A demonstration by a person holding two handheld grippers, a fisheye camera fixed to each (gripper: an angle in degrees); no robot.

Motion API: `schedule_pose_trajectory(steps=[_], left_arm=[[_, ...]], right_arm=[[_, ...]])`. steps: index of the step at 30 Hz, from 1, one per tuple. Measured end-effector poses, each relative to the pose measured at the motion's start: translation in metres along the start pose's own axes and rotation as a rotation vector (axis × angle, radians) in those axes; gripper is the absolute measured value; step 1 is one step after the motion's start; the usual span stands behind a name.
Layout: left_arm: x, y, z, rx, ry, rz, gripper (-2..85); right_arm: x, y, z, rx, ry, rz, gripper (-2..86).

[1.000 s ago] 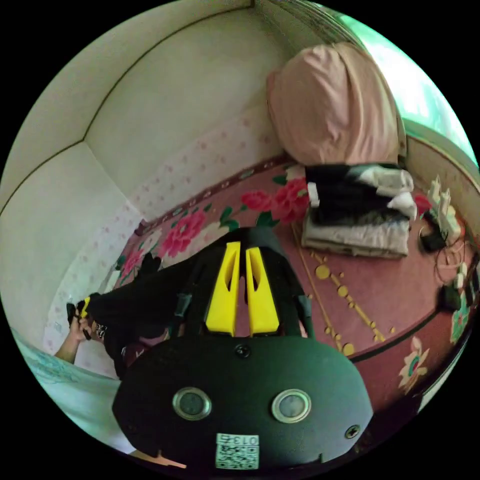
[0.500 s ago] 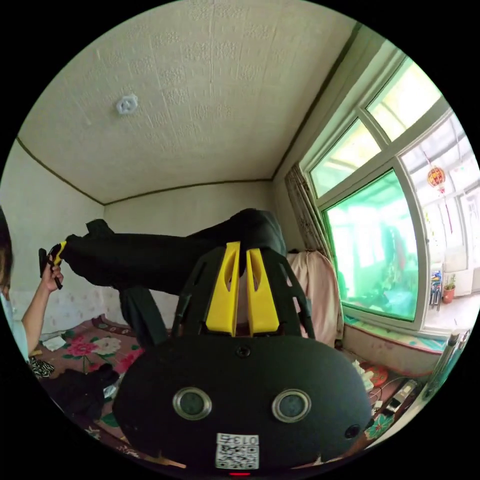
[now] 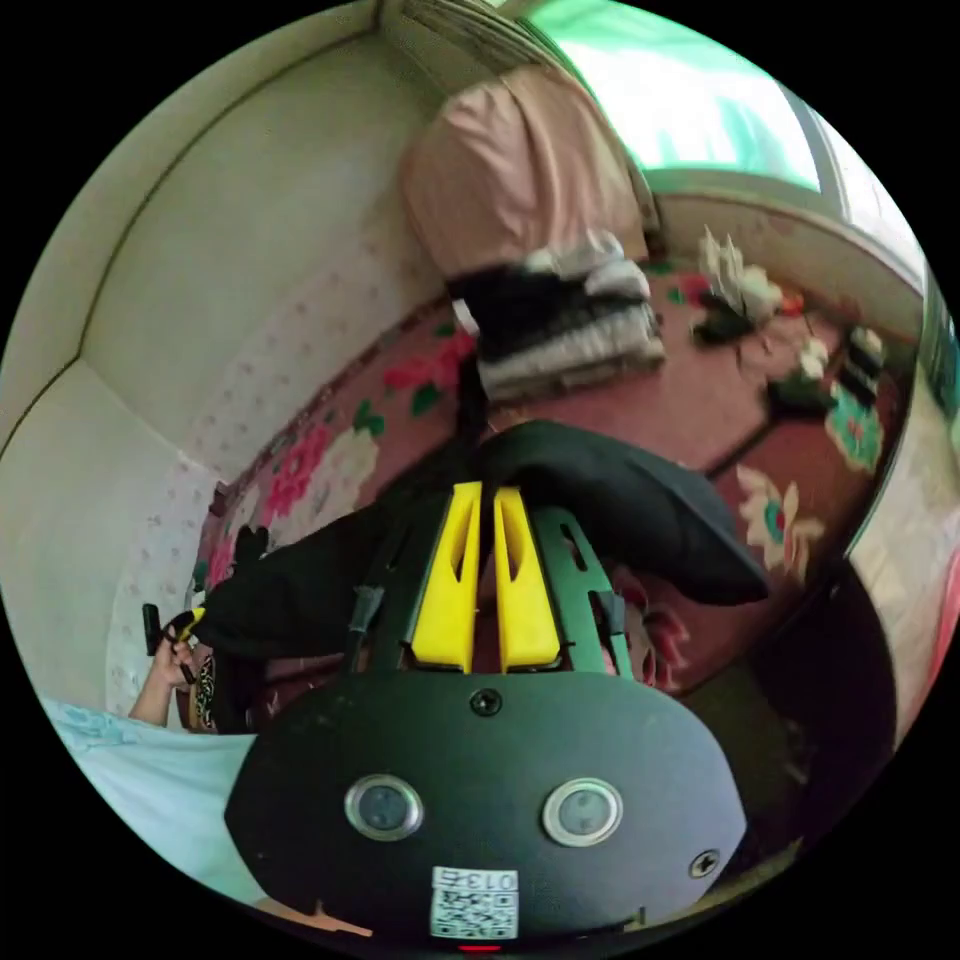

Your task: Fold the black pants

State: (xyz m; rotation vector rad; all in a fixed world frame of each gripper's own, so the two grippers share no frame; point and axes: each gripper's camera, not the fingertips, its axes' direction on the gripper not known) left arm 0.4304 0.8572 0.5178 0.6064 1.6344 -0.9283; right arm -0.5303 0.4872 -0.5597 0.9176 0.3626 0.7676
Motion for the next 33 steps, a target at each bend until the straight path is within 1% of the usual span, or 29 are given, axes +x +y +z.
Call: schedule_pose_trajectory(steps=[1,2,4,6,8,9,10,11,12,13,14,16,17,18,19,20,21,22,23,24,25,26,28,29,31,32,33], left_arm=[[-0.033,0.019,0.016,-0.028,-0.01,-0.13,1.9],[-0.046,0.028,0.022,-0.044,-0.032,-0.189,1.7],[-0.069,0.061,0.03,-0.07,-0.089,-0.326,1.3],[-0.066,0.076,0.025,-0.01,-0.048,-0.351,1.4],[-0.054,0.08,0.013,0.024,-0.062,-0.322,2.0],[-0.039,0.078,0.002,0.043,-0.129,-0.259,3.1],[-0.02,0.072,-0.011,0.068,-0.244,-0.186,5.3],[-0.01,0.069,-0.016,0.08,-0.311,-0.15,7.0],[0.01,0.06,-0.024,0.094,-0.451,-0.081,10.5],[0.027,0.048,-0.025,0.085,-0.607,-0.039,14.0],[0.034,0.042,-0.023,0.072,-0.69,-0.019,14.7],[0.052,0.015,0.001,-0.036,-0.99,0.061,16.5],[0.053,0.009,0.009,-0.071,-1.048,0.074,16.7],[0.049,-0.001,0.025,-0.136,-1.149,0.068,17.0],[0.041,-0.006,0.038,-0.165,-1.197,0.055,16.7],[0.037,-0.008,0.042,-0.173,-1.211,0.044,16.2],[0.032,-0.011,0.049,-0.188,-1.244,0.025,13.0],[0.03,-0.014,0.053,-0.228,-1.254,0.032,7.4],[0.03,-0.017,0.054,-0.242,-1.252,0.039,6.3],[0.029,-0.023,0.048,-0.257,-1.224,0.032,4.1],[0.026,-0.029,0.035,-0.242,-1.202,-0.005,3.3],[0.024,-0.03,0.026,-0.225,-1.202,-0.027,2.8],[0.015,-0.033,-0.026,-0.131,-1.277,-0.137,2.1],[0.012,-0.032,-0.042,-0.105,-1.299,-0.175,2.0],[-0.003,-0.018,-0.116,0.048,-1.368,-0.403,1.9],[-0.007,-0.012,-0.134,0.101,-1.324,-0.462,2.1],[-0.018,0.002,-0.167,0.209,-1.176,-0.604,2.4]], right_arm=[[0.015,0.021,0.04,-0.089,0.028,0.068,2.0],[0.021,0.032,0.057,-0.129,0.038,0.107,2.1],[0.035,0.066,0.102,-0.22,0.068,0.253,2.7],[0.03,0.074,0.115,-0.229,0.073,0.264,3.7],[0.018,0.07,0.125,-0.285,0.11,0.204,5.5],[0.009,0.064,0.128,-0.317,0.142,0.156,6.0],[-0.002,0.057,0.125,-0.319,0.189,0.115,6.5],[-0.009,0.055,0.123,-0.307,0.215,0.1,6.6],[-0.023,0.05,0.116,-0.272,0.266,0.07,7.0],[-0.042,0.047,0.11,-0.223,0.321,0.031,7.6],[-0.053,0.046,0.109,-0.2,0.35,0.003,8.2],[-0.108,0.045,0.12,-0.143,0.427,-0.116,10.9],[-0.123,0.046,0.127,-0.137,0.422,-0.142,11.6],[-0.156,0.049,0.147,-0.136,0.379,-0.201,11.9],[-0.194,0.054,0.173,-0.164,0.31,-0.274,12.0],[-0.215,0.058,0.19,-0.189,0.276,-0.315,12.0],[-0.259,0.07,0.226,-0.255,0.219,-0.414,11.6],[-0.303,0.085,0.264,-0.319,0.194,-0.515,11.0],[-0.323,0.093,0.283,-0.344,0.188,-0.559,10.7],[-0.359,0.111,0.32,-0.392,0.174,-0.626,9.9],[-0.387,0.127,0.356,-0.452,0.157,-0.69,9.0],[-0.398,0.134,0.373,-0.484,0.151,-0.711,8.6],[-0.434,0.157,0.424,-0.582,0.112,-0.766,6.4],[-0.441,0.162,0.433,-0.589,0.113,-0.782,6.1],[-0.467,0.176,0.457,-0.567,0.121,-0.827,5.3],[-0.471,0.179,0.463,-0.567,0.117,-0.83,5.4],[-0.478,0.184,0.475,-0.581,0.113,-0.828,5.6]])
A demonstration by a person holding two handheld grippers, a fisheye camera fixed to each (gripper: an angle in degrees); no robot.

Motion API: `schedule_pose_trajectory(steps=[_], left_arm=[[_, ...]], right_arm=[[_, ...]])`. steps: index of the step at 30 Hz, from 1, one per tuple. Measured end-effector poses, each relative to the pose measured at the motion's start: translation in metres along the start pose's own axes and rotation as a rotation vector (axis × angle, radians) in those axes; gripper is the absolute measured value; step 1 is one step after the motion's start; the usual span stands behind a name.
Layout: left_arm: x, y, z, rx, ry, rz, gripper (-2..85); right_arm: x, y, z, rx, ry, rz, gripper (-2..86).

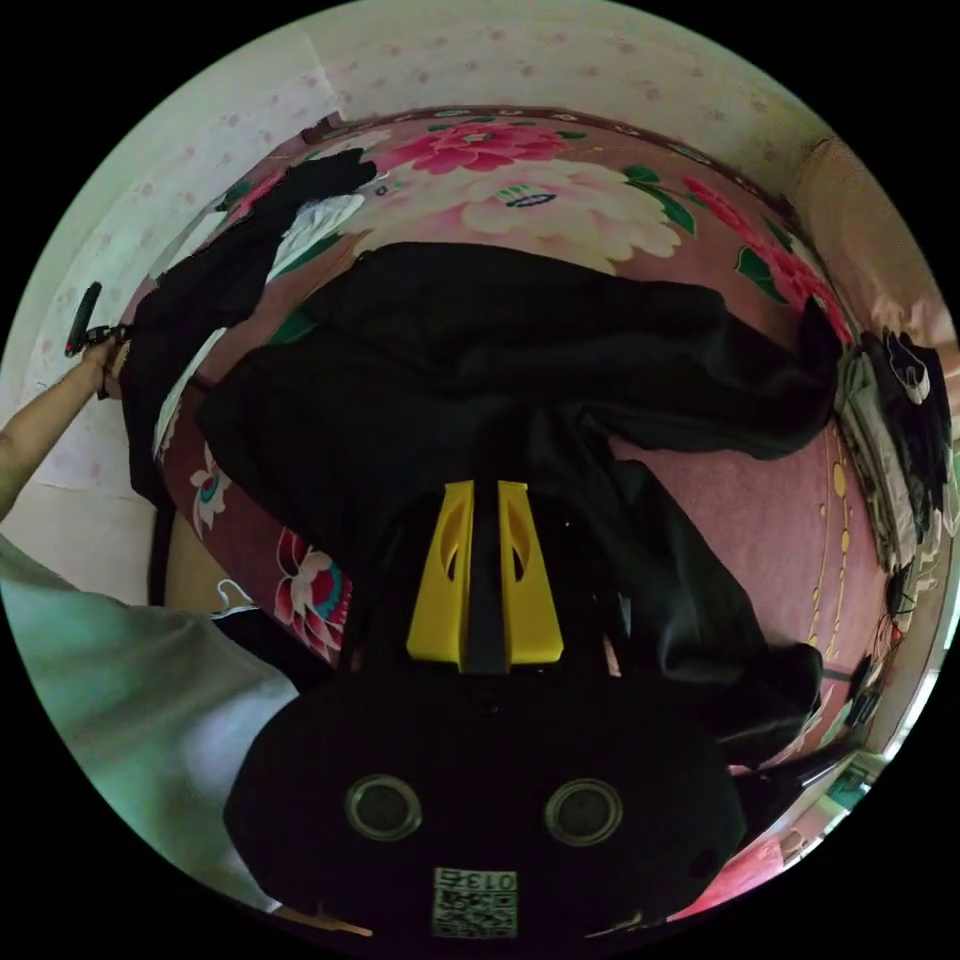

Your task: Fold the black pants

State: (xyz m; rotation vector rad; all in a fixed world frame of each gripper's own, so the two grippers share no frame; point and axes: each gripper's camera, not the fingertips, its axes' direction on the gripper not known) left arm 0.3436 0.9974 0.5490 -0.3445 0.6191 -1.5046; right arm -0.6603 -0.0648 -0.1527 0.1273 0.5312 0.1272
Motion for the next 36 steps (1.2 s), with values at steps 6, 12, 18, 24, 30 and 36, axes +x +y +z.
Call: schedule_pose_trajectory(steps=[6,12,18,24,30,36], left_arm=[[-0.015,0.04,-0.111,0.54,0.243,-0.007,11.8],[0.202,0.06,-0.114,0.423,0.519,0.61,17.6],[0.418,0.076,-0.046,-0.139,0.601,0.956,11.4],[0.394,0.055,-0.07,-0.085,0.433,0.891,5.2],[0.293,0.037,-0.049,-0.213,0.459,0.616,9.6],[0.288,-0.002,-0.104,0.051,0.524,0.495,15.7]], right_arm=[[-0.01,-0.014,0.04,-0.003,-0.055,0.08,6.1],[0.001,-0.023,0.074,0.04,0.07,0.155,11.0],[0.002,-0.046,0.163,-0.156,0.06,0.109,4.5],[-0.046,-0.058,0.178,-0.106,-0.003,-0.168,1.2],[-0.049,-0.051,0.169,0.001,-0.324,-0.31,4.4],[0.115,-0.059,0.14,0.186,-0.202,0.04,12.0]])
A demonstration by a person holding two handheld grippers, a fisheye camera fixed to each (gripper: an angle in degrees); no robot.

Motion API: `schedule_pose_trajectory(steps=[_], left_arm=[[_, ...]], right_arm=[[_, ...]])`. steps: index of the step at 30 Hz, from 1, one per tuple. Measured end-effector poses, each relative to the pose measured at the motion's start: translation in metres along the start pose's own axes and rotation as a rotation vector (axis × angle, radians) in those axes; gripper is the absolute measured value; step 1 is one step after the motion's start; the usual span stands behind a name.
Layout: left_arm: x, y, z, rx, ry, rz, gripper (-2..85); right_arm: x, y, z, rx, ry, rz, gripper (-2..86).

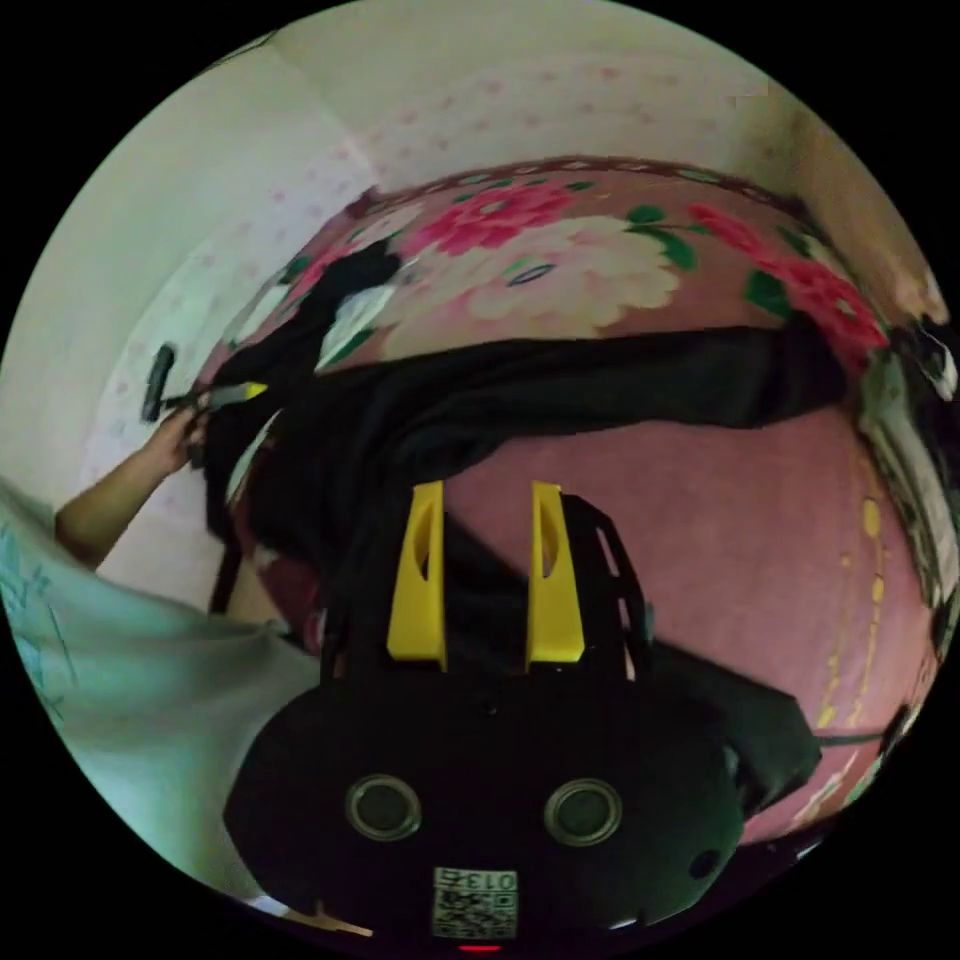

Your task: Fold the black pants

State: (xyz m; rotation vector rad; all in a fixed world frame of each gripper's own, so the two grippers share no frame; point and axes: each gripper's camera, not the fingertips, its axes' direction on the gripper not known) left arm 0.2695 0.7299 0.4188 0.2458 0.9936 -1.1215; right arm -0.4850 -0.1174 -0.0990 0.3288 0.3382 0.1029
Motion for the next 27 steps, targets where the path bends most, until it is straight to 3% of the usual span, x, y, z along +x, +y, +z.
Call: schedule_pose_trajectory(steps=[7,10,14,17,18,20,23,27], left_arm=[[0.059,-0.088,0.098,-0.318,-0.001,0.155,18.1],[0.086,-0.101,0.125,-0.442,-0.078,0.24,14.1],[0.097,-0.111,0.126,-0.441,-0.116,0.274,12.1],[0.084,-0.12,0.123,-0.45,-0.04,0.172,9.5],[0.078,-0.123,0.121,-0.449,-0.007,0.131,8.0],[0.072,-0.128,0.113,-0.427,0.023,0.086,6.4],[0.07,-0.133,0.088,-0.331,0.043,0.102,4.2],[0.071,-0.126,0.051,-0.194,0.038,0.106,1.4]], right_arm=[[0.217,-0.087,-0.02,-0.004,0.316,0.219,12.5],[0.275,-0.127,-0.01,-0.007,0.351,0.236,12.5],[0.329,-0.164,0.025,-0.05,0.401,0.207,12.1],[0.362,-0.177,0.066,-0.126,0.404,0.175,8.3],[0.372,-0.175,0.083,-0.189,0.387,0.159,3.4],[0.381,-0.167,0.102,-0.352,0.388,0.128,1.7],[0.368,-0.135,0.06,-0.275,0.433,-0.006,0.7],[0.36,-0.027,-0.063,-0.084,0.384,0.02,0.5]])
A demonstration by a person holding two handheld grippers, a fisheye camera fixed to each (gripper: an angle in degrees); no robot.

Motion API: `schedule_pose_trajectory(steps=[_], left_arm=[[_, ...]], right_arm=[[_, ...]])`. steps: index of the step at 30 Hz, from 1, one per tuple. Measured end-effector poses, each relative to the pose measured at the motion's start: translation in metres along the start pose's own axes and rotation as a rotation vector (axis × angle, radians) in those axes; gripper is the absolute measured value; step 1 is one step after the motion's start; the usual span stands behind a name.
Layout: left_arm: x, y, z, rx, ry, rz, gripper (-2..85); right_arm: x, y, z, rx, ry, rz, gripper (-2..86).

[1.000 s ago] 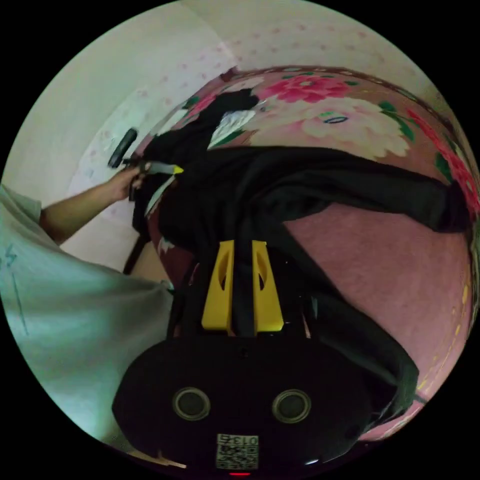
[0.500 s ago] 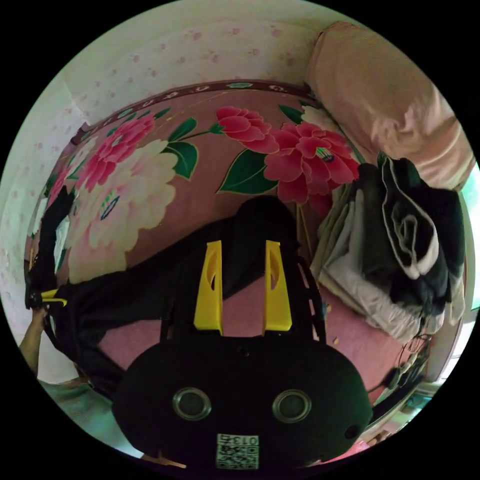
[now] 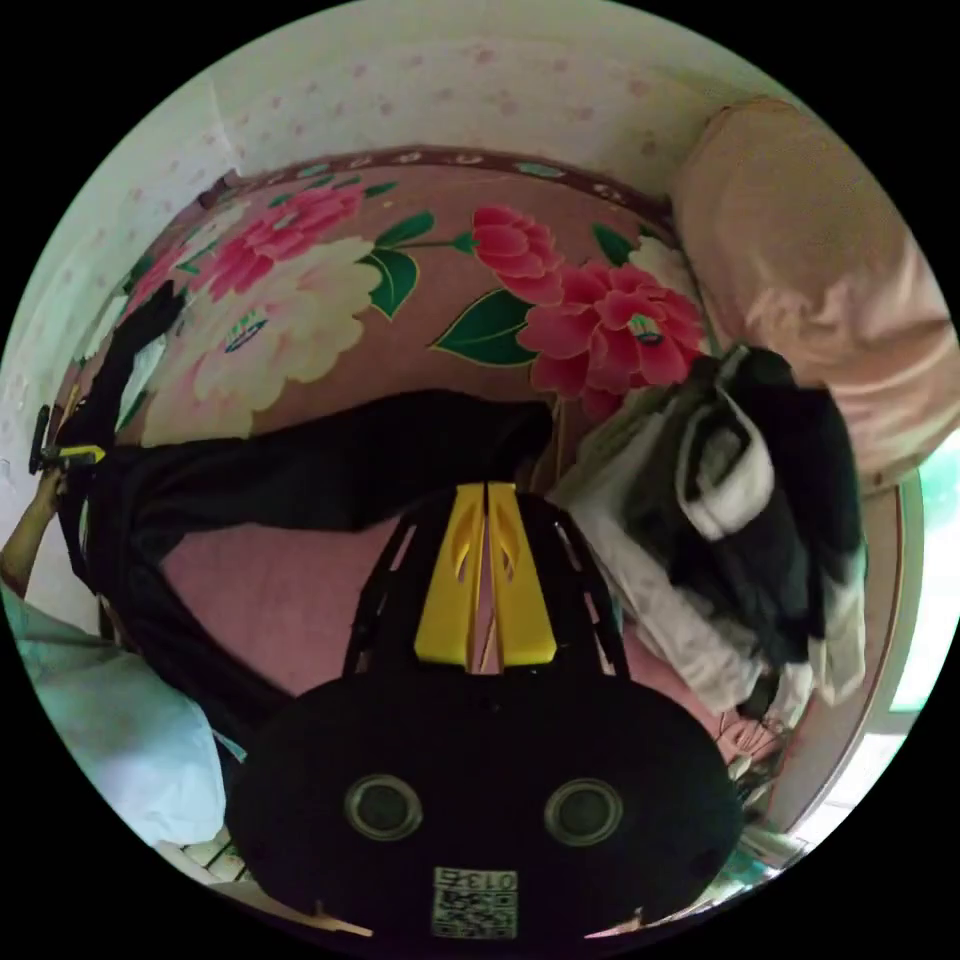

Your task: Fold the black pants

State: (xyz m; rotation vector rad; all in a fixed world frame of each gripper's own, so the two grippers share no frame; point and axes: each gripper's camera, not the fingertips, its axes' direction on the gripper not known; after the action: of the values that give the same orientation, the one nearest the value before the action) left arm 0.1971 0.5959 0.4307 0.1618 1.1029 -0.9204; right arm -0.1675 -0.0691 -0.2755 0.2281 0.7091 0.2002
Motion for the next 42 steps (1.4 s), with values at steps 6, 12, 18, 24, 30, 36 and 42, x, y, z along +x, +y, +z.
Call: schedule_pose_trajectory(steps=[6,12,18,24,30,36,42], left_arm=[[0.013,0.018,0.01,-0.029,0.059,0.037,6.1],[0.009,0.016,0.001,0.039,0.05,-0.041,12.3],[0.01,-0.034,-0.006,0.029,-0.113,0.008,16.3],[0.017,-0.077,0.042,-0.194,-0.095,0.08,18.4],[0.074,-0.066,0.071,-0.301,-0.156,0.284,4.1],[0.157,0.03,0.05,-0.192,-0.143,0.515,4.1],[0.137,0.11,0.077,-0.241,0.025,0.325,7.5]], right_arm=[[0.062,0.218,-0.012,-0.142,0.138,0.341,3.0],[0.103,0.345,-0.003,-0.162,0.03,0.677,8.2],[0.084,0.299,-0.003,-0.103,0.032,0.446,10.0],[0.076,0.253,0.056,-0.159,0.107,0.394,11.8],[0.088,0.264,0.109,-0.291,0.066,0.442,4.6],[0.071,0.297,0.059,-0.162,0.192,0.431,1.5],[0.057,0.348,0.061,-0.231,0.215,0.455,1.2]])
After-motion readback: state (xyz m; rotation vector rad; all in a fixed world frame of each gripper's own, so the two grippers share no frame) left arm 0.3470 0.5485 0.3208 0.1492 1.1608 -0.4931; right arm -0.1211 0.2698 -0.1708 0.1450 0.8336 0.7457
